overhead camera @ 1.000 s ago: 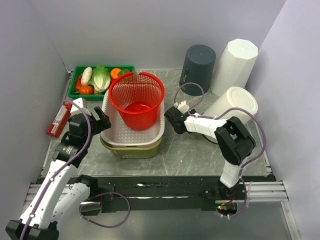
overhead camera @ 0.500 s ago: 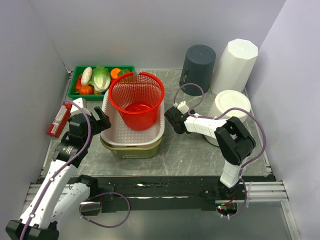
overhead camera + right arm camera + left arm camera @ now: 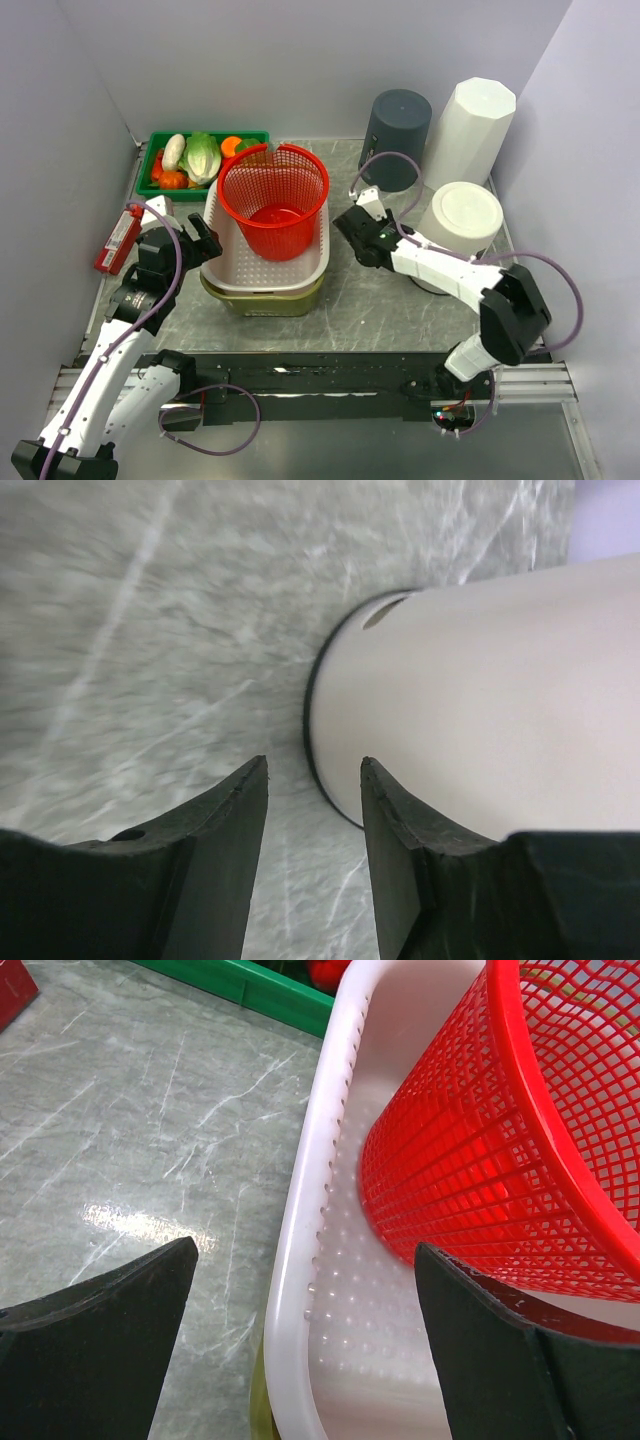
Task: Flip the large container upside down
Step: Turn the container upside down at the center of the board.
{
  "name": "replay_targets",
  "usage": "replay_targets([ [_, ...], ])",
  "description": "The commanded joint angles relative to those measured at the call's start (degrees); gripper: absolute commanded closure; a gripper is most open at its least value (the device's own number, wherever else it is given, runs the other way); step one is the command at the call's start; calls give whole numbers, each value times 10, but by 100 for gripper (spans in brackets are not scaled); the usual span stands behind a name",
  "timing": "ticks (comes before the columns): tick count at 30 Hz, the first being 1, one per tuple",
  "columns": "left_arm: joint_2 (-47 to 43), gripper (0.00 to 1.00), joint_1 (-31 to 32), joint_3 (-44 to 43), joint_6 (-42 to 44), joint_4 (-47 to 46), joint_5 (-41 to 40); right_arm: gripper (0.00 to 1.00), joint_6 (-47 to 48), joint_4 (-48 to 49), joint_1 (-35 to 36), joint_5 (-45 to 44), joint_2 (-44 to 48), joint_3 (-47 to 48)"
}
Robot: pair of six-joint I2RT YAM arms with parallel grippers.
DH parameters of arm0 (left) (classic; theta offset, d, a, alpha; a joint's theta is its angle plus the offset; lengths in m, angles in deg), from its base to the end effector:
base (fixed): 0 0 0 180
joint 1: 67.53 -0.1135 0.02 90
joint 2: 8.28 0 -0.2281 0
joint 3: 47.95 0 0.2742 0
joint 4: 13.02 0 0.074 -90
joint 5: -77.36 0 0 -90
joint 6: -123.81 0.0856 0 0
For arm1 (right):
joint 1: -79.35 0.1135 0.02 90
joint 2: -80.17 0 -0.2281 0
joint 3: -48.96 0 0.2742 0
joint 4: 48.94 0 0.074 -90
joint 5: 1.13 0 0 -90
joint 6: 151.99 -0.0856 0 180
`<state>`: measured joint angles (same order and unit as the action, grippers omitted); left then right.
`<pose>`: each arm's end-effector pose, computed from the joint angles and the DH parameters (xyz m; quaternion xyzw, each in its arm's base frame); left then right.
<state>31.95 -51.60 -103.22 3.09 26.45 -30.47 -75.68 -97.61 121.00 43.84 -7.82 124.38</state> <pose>0.2497 -0.0440 0.2677 -0.1901 0.8128 -0.0922 0.5428 0.2975 0.1836 0.1639 -0.1239 0.8913 -0.2220 0.3754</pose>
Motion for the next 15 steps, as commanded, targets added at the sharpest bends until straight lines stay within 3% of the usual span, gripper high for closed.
replay_targets([
  [1, -2, 4, -2, -4, 2, -22, 8, 50, -14, 6, 10, 0, 84, 25],
  [10, -1, 4, -2, -5, 3, -20, 8, 44, 45, 140, 10, 92, 300, -40],
  [15, -2, 4, -2, -3, 3, -22, 10, 25, 36, 142, -10, 88, 383, -50],
])
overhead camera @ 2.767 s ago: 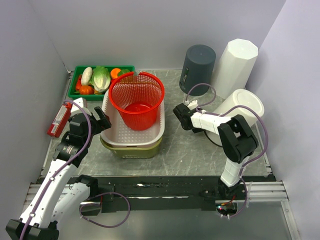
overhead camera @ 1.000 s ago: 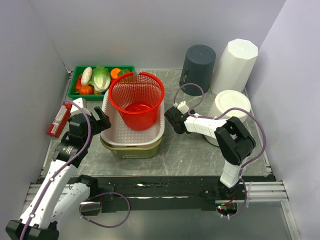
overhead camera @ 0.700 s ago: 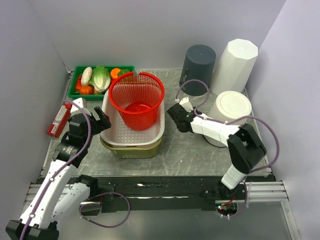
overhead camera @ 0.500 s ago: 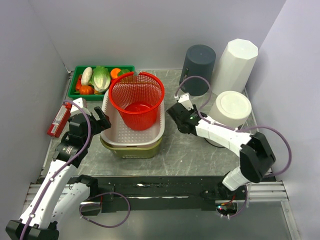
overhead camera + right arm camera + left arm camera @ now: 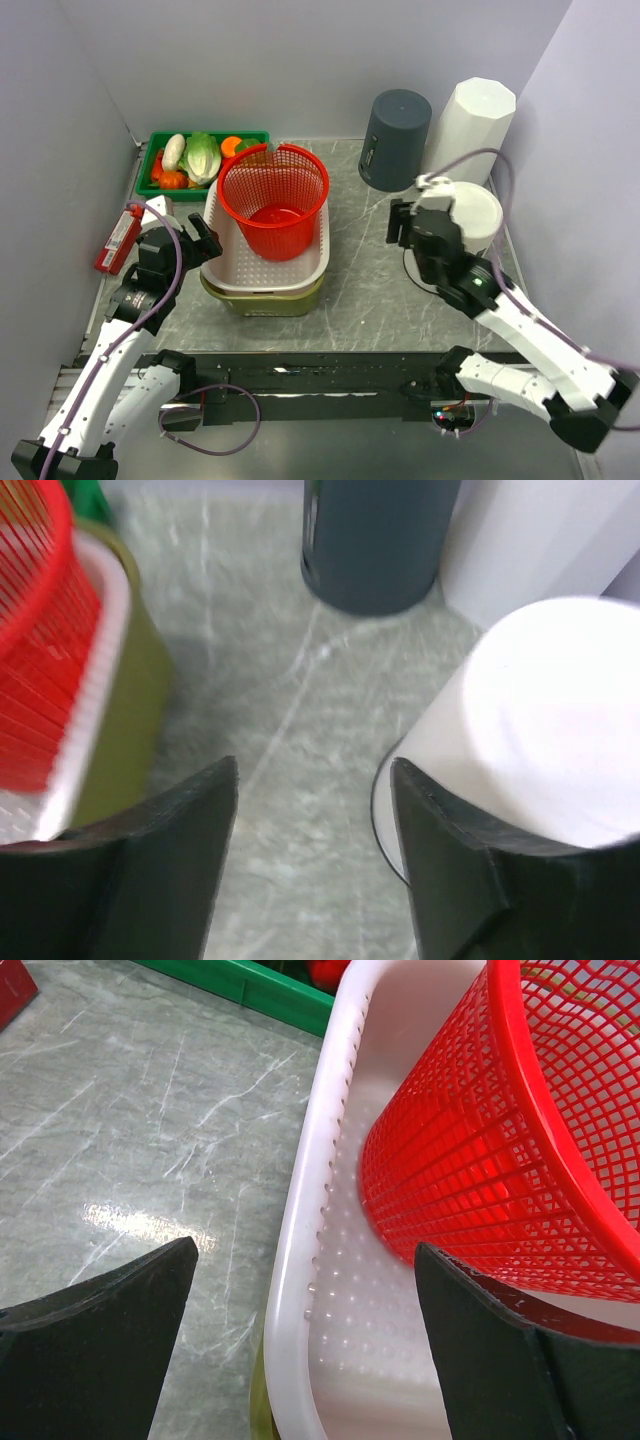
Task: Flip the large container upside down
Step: Turn the container upside down at the center of the board.
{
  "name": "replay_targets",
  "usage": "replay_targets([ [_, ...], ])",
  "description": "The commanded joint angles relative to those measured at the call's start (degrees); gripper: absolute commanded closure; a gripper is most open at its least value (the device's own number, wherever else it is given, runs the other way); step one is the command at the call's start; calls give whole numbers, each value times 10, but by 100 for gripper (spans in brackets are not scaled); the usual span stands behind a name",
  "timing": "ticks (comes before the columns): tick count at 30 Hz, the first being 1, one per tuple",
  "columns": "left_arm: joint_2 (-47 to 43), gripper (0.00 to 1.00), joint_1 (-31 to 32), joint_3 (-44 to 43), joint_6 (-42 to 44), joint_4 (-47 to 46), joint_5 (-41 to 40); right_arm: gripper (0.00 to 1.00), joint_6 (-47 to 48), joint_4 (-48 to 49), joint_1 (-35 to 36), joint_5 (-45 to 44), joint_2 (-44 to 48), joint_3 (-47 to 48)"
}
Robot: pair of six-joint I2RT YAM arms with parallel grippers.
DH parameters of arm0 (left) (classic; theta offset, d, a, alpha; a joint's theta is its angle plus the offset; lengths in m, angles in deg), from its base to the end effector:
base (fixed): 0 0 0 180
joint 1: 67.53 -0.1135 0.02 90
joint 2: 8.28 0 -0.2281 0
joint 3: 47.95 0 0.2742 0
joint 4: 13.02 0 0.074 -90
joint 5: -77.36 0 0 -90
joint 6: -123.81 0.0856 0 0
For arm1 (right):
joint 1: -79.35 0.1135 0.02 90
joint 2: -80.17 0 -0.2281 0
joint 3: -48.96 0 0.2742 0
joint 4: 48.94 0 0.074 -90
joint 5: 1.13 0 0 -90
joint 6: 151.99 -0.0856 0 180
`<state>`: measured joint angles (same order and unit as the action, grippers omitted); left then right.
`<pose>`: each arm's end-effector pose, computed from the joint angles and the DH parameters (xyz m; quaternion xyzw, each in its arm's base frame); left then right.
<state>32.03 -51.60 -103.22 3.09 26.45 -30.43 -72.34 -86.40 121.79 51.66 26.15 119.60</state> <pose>0.2499 -0.0441 0.2673 -0.1899 0.8133 -0.0922 0.5422 0.2428 0.1518 0.3259 -0.0417 0.8000 0.0038 0.5986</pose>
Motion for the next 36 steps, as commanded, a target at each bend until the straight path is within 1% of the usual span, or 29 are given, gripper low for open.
replay_targets([
  [1, -3, 4, -2, -3, 4, -22, 10, 14, -4, 17, -26, 16, 52, 4],
  [3, -1, 4, -2, -4, 3, -22, 13, 3, -12, -5, -58, 21, 56, 20],
  [4, 0, 4, -2, -5, 3, -21, 12, 0, -19, -23, -69, 26, 56, 25],
  [8, -1, 4, -2, -4, 3, -20, 13, 0, -54, -65, -141, 65, 60, 41],
  [14, -6, 4, -2, -3, 3, -22, 12, 0, -100, -103, -202, 50, 76, 55],
  [16, -4, 4, -2, -3, 3, -22, 12, 0, -93, -115, -223, 93, 68, 66],
  [17, -3, 4, -2, -4, 2, -21, 12, 0, -92, -123, -255, 111, 65, 83],
  [22, -4, 4, -2, -4, 2, -20, 11, 0, -108, -170, -354, 182, 44, 120],
  [23, -4, 4, -2, -4, 3, -20, 10, 0, -112, -175, -370, 193, 44, 121],
  [24, -6, 4, -2, -4, 3, -20, 7, 0, -117, -175, -402, 202, 49, 117],
  [26, -7, 4, -2, -4, 2, -20, 7, 0, -133, -175, -423, 239, 54, 99],
  [27, -8, 4, -2, -3, 3, -21, 8, 0, -139, -175, -457, 255, 57, 90],
  [29, -8, 4, -2, -3, 4, -22, 11, 0, -154, -175, -474, 287, 61, 69],
  [32, -3, 4, -2, -4, 4, -20, 13, 0, -162, -178, -489, 295, 63, 53],
  [36, -5, 4, -2, -4, 3, -22, 13, 0, -165, -158, -501, 312, 69, 38],
])
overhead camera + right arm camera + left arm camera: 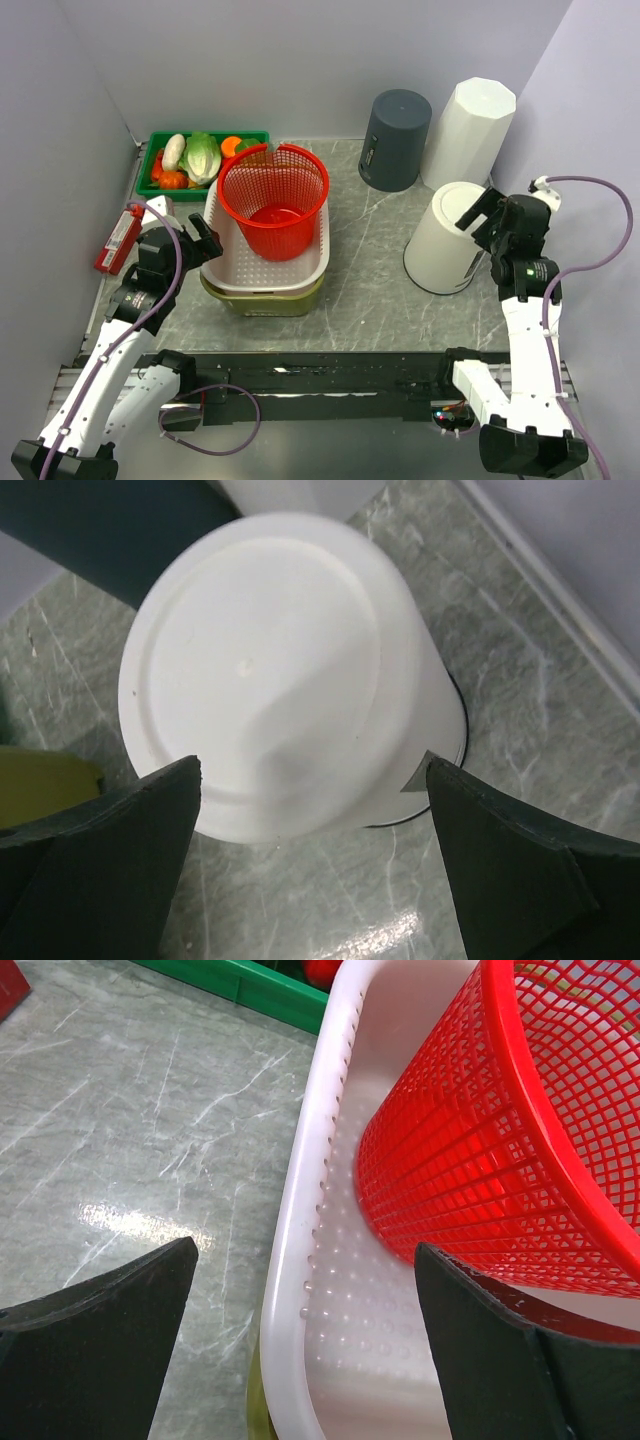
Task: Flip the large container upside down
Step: Move the container to the center of the board.
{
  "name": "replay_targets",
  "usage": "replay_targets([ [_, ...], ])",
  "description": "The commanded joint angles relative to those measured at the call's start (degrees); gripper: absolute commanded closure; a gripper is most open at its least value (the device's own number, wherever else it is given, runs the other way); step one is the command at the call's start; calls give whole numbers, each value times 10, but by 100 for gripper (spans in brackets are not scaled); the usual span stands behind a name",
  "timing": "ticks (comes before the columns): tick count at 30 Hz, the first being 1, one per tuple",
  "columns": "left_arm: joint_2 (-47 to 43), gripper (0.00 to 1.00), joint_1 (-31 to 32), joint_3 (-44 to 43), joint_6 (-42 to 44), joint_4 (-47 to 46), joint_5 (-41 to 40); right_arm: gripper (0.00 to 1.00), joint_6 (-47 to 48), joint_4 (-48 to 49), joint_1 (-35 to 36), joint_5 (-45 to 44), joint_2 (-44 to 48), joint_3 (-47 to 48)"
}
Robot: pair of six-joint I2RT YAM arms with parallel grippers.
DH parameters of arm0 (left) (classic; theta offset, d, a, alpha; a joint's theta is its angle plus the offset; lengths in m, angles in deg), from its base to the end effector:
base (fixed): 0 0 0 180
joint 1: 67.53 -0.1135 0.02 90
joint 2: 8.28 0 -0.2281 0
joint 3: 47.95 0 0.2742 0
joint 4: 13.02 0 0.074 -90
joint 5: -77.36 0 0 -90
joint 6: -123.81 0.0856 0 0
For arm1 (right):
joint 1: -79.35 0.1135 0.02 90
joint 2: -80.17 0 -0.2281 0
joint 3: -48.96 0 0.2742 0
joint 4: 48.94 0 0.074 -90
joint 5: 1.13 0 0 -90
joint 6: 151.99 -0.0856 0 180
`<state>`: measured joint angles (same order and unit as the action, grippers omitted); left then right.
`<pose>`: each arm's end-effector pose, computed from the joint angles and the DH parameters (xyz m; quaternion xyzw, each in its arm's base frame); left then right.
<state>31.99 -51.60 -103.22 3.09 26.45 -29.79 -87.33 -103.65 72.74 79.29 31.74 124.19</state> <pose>0.2498 -0.0451 0.2674 -0.1870 0.8142 -0.0968 0.5411 0.2501 -0.0433 0.3336 0.2764 0.8089 0.0130 0.5187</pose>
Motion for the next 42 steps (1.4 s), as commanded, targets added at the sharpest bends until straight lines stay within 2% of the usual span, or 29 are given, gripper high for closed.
replay_targets([
  [1, -5, 4, -2, -3, 3, -22, 7, 0, -16, 17, -10, 41, 12, -11],
  [12, -1, 4, -2, -4, 3, -22, 9, 0, -6, 101, -10, 140, 9, -56],
  [23, 2, 4, -2, -4, 2, -20, 4, 0, 45, 126, -9, 360, -82, -35],
  [27, 4, 4, -2, -4, 1, -20, 4, 0, 56, 114, -9, 322, -64, -24],
  [33, 2, 4, -2, -4, 3, -20, 4, 0, 50, 112, -11, 150, -7, -17],
  [37, 1, 4, -2, -4, 1, -19, 3, 0, 37, 79, -23, 99, -47, 13],
  [42, -4, 4, -2, -3, 2, -20, 1, 0, 10, 86, -48, 112, -88, 15],
])
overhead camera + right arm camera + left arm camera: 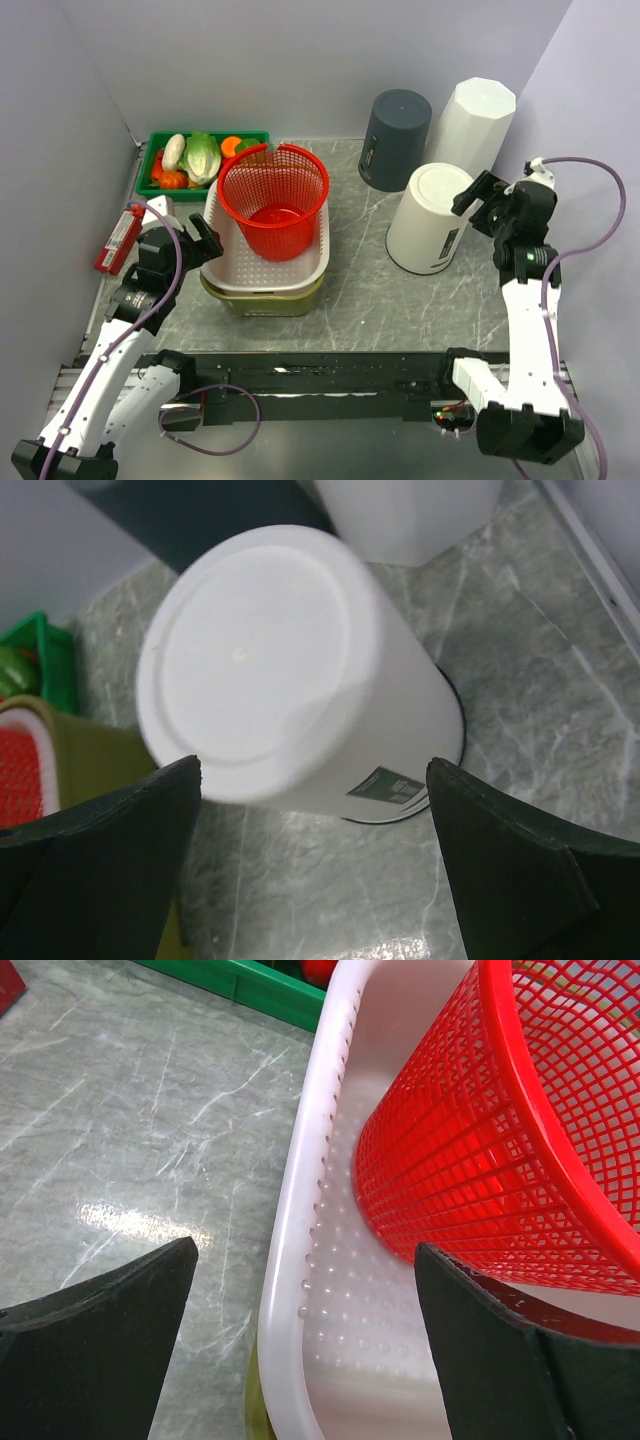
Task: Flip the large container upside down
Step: Move the container to the center of the board.
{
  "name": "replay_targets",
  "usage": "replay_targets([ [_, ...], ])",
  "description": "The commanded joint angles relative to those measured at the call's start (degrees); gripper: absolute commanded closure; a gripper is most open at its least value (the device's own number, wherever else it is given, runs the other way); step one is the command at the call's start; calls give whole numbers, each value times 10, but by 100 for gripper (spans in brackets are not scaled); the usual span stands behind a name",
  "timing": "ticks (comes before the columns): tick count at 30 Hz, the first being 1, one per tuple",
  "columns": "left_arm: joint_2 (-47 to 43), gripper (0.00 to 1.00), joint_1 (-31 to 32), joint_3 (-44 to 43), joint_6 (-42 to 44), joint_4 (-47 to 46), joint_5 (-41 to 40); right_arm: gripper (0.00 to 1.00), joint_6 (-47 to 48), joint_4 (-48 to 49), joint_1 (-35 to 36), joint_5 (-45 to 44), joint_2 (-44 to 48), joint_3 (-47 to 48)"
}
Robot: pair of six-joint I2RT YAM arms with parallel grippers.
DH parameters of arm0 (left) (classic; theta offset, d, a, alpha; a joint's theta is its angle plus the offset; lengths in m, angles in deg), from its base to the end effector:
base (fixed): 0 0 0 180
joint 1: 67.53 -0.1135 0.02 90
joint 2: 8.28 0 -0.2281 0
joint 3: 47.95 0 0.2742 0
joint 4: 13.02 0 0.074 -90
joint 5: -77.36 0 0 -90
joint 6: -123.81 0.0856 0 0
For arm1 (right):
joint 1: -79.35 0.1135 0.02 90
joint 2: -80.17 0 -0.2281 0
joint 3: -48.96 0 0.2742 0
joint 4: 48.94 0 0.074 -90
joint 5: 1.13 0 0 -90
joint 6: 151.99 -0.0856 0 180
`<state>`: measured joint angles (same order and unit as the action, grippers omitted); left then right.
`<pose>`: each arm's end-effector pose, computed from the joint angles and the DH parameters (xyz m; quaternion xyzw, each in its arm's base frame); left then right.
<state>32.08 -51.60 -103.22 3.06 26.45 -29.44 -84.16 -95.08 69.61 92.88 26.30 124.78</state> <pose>0.2501 -0.0456 0.2669 -0.1856 0.8152 -0.0990 0.5397 0.2821 -0.0424 0.3349 0.2124 0.8120 0.0880 0.5365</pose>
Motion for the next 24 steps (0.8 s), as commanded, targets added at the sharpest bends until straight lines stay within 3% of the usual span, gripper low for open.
replay_targets([
  [1, -5, 4, -2, -3, 2, -20, -3, 0, -23, 12, -19, -13, -43, 6],
  [7, -6, 4, -1, -4, 2, -20, -3, 0, -56, 44, -20, 92, -84, -2],
  [12, -7, 4, -2, -3, 3, -20, -3, 0, -115, 126, -6, 190, -99, -42],
  [20, -5, 4, -2, -3, 2, -20, -2, 0, -175, 192, 95, 173, -154, -37],
  [24, -5, 4, -2, -4, 2, -17, -5, 0, -174, 217, 114, 250, -212, 1],
])
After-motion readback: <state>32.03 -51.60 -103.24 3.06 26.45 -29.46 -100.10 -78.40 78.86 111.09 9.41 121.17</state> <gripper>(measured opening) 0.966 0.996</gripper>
